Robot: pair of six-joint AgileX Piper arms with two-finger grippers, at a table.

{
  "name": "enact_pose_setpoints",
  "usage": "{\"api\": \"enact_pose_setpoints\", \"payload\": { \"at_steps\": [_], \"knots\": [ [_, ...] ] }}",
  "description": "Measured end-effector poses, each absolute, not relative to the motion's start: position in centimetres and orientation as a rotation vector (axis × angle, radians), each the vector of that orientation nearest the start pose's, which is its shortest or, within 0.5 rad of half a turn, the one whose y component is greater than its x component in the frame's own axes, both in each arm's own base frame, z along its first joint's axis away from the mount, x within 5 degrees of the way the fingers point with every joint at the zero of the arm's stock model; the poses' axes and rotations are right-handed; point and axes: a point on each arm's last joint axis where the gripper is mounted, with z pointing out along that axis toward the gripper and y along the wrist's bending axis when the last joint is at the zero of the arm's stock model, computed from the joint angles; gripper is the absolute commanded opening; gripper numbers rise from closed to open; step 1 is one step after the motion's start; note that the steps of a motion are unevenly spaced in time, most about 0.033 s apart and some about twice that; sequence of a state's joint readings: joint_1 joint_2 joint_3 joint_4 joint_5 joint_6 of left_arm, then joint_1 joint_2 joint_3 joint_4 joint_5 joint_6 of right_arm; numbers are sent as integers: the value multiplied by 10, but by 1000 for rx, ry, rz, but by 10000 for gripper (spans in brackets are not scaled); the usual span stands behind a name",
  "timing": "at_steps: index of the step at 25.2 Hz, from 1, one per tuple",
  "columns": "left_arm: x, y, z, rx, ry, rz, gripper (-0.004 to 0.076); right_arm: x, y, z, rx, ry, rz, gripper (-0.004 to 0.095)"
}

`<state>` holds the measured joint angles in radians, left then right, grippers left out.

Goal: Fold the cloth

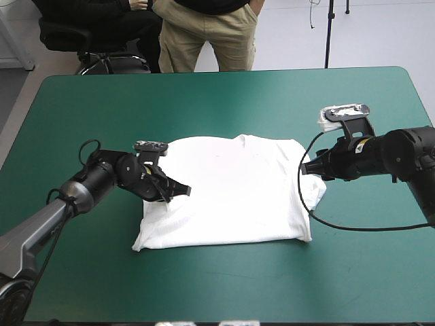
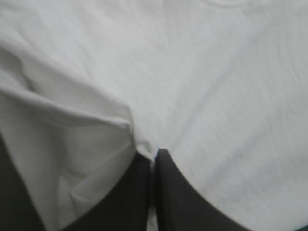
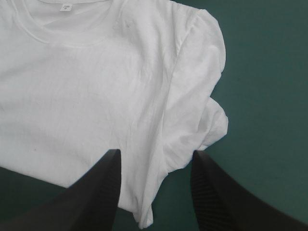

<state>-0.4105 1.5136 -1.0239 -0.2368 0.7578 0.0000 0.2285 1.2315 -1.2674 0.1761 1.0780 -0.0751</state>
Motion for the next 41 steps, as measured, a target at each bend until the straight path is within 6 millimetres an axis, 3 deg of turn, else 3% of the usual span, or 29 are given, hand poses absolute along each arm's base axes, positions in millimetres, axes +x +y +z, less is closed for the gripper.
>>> {"api": "enact_pose_setpoints", "payload": {
  "at_steps": [6, 8, 11, 12, 18, 21, 24, 36, 41],
  "knots": [
    [272, -153, 216, 446, 2811, -369, 1, 231, 68, 382, -335, 2506, 293, 427],
    [273, -154, 216, 493, 2789, -367, 94, 232, 68, 382, -336, 2506, 287, 427],
    [276, -158, 223, 568, 2753, -410, 353, 232, 67, 381, -328, 2509, 281, 427],
    [278, -160, 228, 575, 2743, -427, 392, 232, 67, 381, -327, 2510, 277, 427],
    [278, -159, 264, 570, 2663, -417, 400, 232, 62, 377, -255, 2568, 224, 486],
    [270, -149, 272, 560, 2703, -332, 399, 238, 60, 368, -214, 2638, 167, 568],
    [263, -137, 281, 537, 2731, -210, 398, 250, 61, 355, -208, 2694, 139, 564],
    [243, -48, 322, 156, 2783, -37, 379, 306, 67, 287, -180, 2858, 82, 547],
    [239, -35, 324, 98, 2808, -18, 335, 324, 69, 261, -187, 2881, 61, 515]
  ]
}}
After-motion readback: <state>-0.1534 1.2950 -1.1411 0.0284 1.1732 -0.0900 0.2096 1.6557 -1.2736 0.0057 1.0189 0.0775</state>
